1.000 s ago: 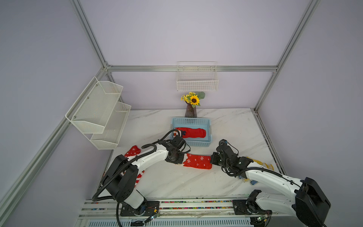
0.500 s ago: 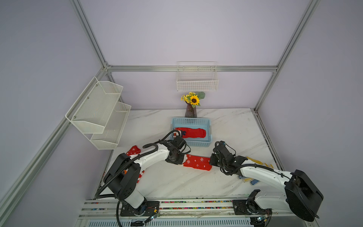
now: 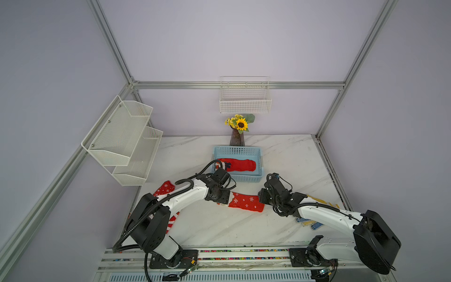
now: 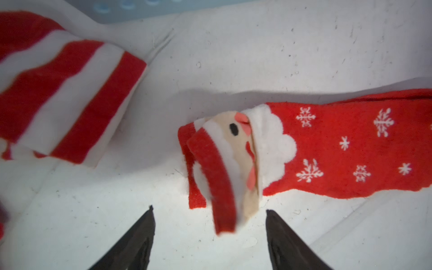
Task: Place the socks together as a pair
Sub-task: Place the sock in the sock, then pick up a pair of socks from the center of the board.
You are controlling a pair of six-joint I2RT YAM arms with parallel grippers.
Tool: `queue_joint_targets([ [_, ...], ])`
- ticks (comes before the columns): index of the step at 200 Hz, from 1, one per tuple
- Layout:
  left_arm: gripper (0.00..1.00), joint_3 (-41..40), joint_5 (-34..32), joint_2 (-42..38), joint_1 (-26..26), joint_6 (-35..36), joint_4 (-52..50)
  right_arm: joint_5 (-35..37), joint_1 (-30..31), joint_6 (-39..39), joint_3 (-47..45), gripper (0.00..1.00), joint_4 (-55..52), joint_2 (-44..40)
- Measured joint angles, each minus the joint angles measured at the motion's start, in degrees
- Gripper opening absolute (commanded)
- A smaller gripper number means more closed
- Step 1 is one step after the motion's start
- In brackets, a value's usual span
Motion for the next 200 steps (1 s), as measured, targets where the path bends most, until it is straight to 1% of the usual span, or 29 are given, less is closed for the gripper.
queue_joint_targets([
  [12,0.80,-0.02,-1.31,-1.33,0.07,-0.76,0.22,-0.33,0.02,0.15,-0.15,0.59,-0.04,-0.31],
  [42,0.80,-0.20,-2.32,-2.64,0.94,-2.60,1.81,-1.77,0.44,0.70,-2.89,0.60,0.07,-0.74],
  [82,0.79,-1.16,-0.81,0.15,1.44,-3.45,4.44,-3.26,0.94,1.77,-5.35,0.60,0.48,-0.37],
  [106,0.77,-2.71,-0.26,1.22,1.51,-4.09,5.55,-3.98,1.03,2.08,-5.92,0.60,3.13,1.05],
  [137,0.69,-4.09,0.59,1.86,1.88,-4.46,7.10,-4.11,1.03,2.84,-7.41,0.58,5.60,2.47],
  [169,0.64,-5.55,1.16,3.13,2.25,-4.63,9.07,-4.11,1.03,3.13,-7.82,0.55,8.09,3.72],
  [185,0.58,-6.54,1.68,3.15,2.27,-5.18,9.90,-4.04,1.03,3.10,-7.80,0.53,9.29,4.42],
  [200,0.55,-7.19,2.27,3.34,2.29,-5.68,10.86,-3.98,1.03,3.10,-7.78,0.51,10.64,5.09],
])
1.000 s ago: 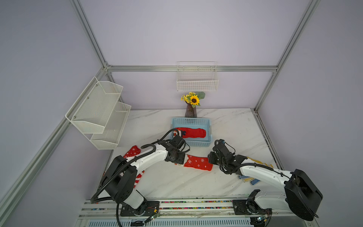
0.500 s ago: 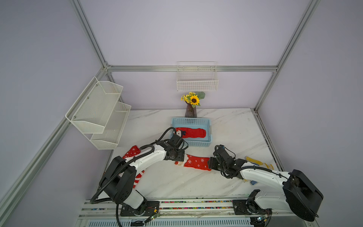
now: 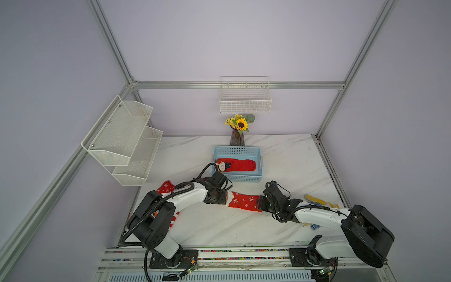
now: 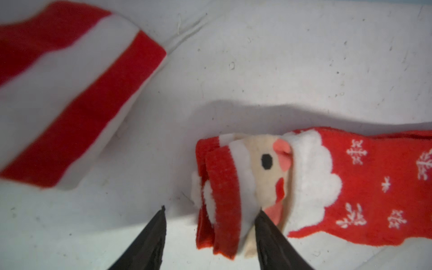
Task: Place the socks together as a pair
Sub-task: Pick up a pair of socks from the center of the board.
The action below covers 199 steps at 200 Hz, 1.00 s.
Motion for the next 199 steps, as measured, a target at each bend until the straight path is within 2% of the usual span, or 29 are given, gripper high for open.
queue_joint_targets([
  [14,0.49,-0.50,0.42,0.26,0.00,-0.31,0.85,0.13,0.00,0.02,0.00,0.47,0.81,0.50],
  [26,0.43,-1.05,0.59,0.44,0.02,-0.42,1.53,0.20,0.00,-0.15,0.00,0.39,1.42,0.92],
  [45,0.30,-1.49,0.66,0.44,0.02,-0.44,2.01,0.28,0.00,-0.20,0.00,0.23,2.01,1.57],
  [57,0.15,-1.70,0.72,0.44,0.04,-0.22,2.51,0.35,0.00,-0.07,0.00,0.09,2.05,1.84],
  [66,0.08,-1.88,0.83,0.39,0.11,-0.44,2.73,0.22,0.00,-0.37,0.00,0.00,2.01,1.84],
  [78,0.00,-1.95,1.31,0.33,0.22,-0.04,2.80,0.07,0.02,-1.01,0.00,0.00,2.01,1.68],
  [142,0.00,-2.99,2.80,-7.26,0.28,0.24,-0.90,-0.66,0.02,-2.43,0.66,0.00,-2.12,-8.07],
  [173,0.00,-2.14,2.54,-14.56,0.26,1.27,-4.90,-1.33,0.02,-4.26,6.43,0.00,-6.10,-11.19],
  [199,0.00,2.58,-0.98,-16.35,0.26,3.10,-9.03,-0.61,0.02,-7.06,13.18,0.00,-8.74,-11.04],
])
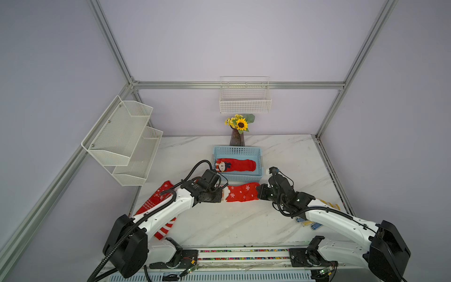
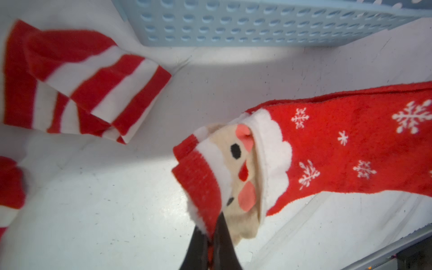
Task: Place the socks together as a pair
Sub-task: Pick up a pair of socks from the center of the board, then place a pair of socks in the bin.
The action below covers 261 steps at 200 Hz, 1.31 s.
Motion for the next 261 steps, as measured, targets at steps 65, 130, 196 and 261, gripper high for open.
queue_joint_targets([
  [65,0.00,18.10,-13.70,7.10,1.66,5.62,-3.30,4.96,-3.34,-8.39,17.25,0.00,-1.20,12.87],
  [130,0.00,34.21,-17.14,29.00,6.71,11.39,-3.13,6.03,-10.95,-13.42,28.37,0.00,1.62,32.52],
  [196,0.00,40.83,-12.33,38.95,10.40,13.77,-3.21,6.12,-11.98,-16.57,36.63,0.00,1.95,44.65],
  [261,0.00,42.69,-10.16,41.88,10.40,15.06,-3.34,8.48,-12.85,-17.18,38.40,0.00,1.66,46.64],
])
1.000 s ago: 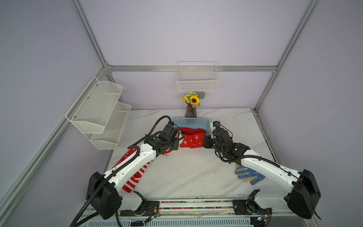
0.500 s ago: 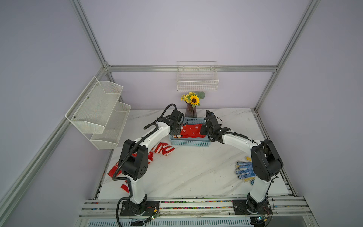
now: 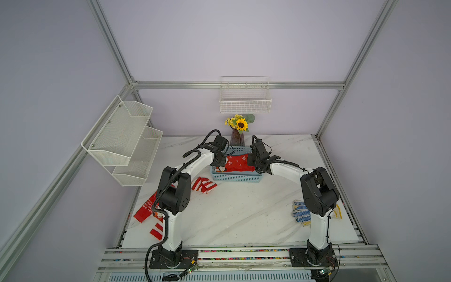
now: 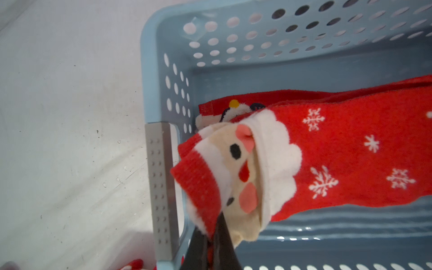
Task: Place the socks together as a pair
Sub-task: Place a pair of socks in the bin, then pick up the sock at the center of the board.
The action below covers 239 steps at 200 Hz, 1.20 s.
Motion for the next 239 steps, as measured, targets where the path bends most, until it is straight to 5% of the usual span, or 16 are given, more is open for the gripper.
queue_joint_targets([
  [48,0.15,1.11,0.94,0.76,0.00,0.26,-1.09,0.17,-0.15,0.00,0.68,0.00,-0.17,1.70],
  [55,0.30,1.53,1.18,0.96,0.00,0.31,-1.36,0.04,-0.15,0.00,0.68,0.06,-0.20,1.77],
  [67,0.79,2.01,1.84,1.05,0.00,0.98,-1.64,-0.09,-0.15,0.07,0.72,0.27,-0.17,1.77],
  [77,0.99,2.40,2.40,1.05,0.00,1.20,-2.03,-0.22,-0.15,0.37,0.87,0.48,-0.17,1.77],
  [97,1.00,3.65,4.57,1.03,-0.04,1.27,-2.36,-0.66,-0.15,0.07,1.22,0.62,0.00,1.51],
  [134,1.00,6.34,7.15,-0.17,-0.24,0.94,-2.60,-1.03,-0.09,0.42,0.31,0.60,0.09,-3.28],
  [183,1.00,6.05,7.78,-9.66,-0.22,-3.15,-2.89,-1.68,-0.09,2.16,-8.35,0.59,1.66,-22.82],
  [239,0.99,-8.46,6.49,-25.81,-0.22,-11.63,-2.21,-2.43,-0.02,3.93,-27.50,0.59,3.26,-42.27],
])
